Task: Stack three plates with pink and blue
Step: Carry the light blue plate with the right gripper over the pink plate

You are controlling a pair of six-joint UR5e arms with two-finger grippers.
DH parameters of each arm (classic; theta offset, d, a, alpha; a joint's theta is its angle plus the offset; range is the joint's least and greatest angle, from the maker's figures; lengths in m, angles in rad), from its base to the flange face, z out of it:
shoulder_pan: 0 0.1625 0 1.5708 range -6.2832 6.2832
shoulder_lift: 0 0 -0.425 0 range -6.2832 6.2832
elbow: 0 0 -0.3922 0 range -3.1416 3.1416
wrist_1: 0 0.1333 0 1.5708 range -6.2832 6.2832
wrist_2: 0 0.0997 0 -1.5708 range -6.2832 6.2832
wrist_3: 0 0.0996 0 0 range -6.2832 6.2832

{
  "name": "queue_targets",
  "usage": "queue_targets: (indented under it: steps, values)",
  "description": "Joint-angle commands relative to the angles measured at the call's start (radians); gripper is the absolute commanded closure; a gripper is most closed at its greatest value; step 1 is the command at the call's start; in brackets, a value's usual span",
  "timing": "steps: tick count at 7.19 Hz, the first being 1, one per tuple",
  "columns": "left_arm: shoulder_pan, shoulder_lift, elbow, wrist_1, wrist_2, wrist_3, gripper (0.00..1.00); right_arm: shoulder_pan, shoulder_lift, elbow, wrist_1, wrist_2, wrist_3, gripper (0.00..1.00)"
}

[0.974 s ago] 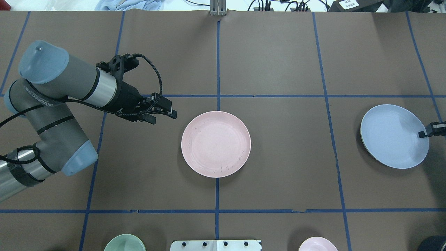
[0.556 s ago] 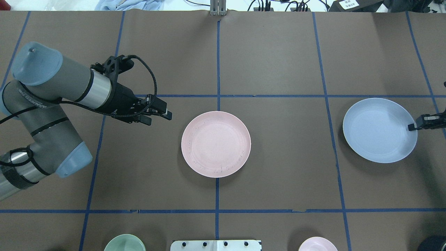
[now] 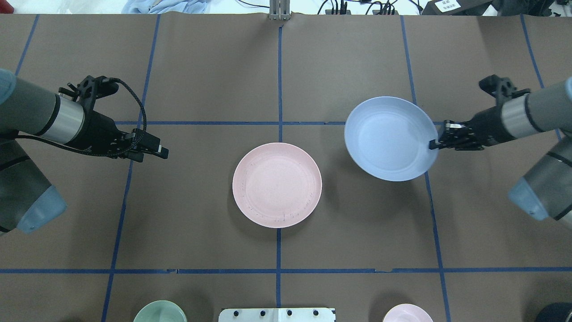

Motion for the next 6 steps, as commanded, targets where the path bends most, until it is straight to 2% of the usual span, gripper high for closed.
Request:
queue_targets:
  steps: [1, 3, 4, 6]
  values:
    - [-0.002, 0.013, 0.004, -0.001, -0.001, 0.017, 0.17, -0.194, 0.151, 0.012, -0.018, -0.173, 0.232, 1.00]
    - [0.002, 0.014, 0.005, -0.003, -0.001, 0.015, 0.16, -0.297, 0.240, 0.064, -0.247, -0.255, 0.245, 1.00]
    - [0.002, 0.013, 0.005, -0.003, -0.001, 0.014, 0.16, -0.354, 0.242, 0.073, -0.275, -0.311, 0.245, 1.00]
    - [0.004, 0.013, 0.007, -0.003, 0.000, 0.011, 0.16, -0.382, 0.229, 0.076, -0.285, -0.317, 0.244, 1.00]
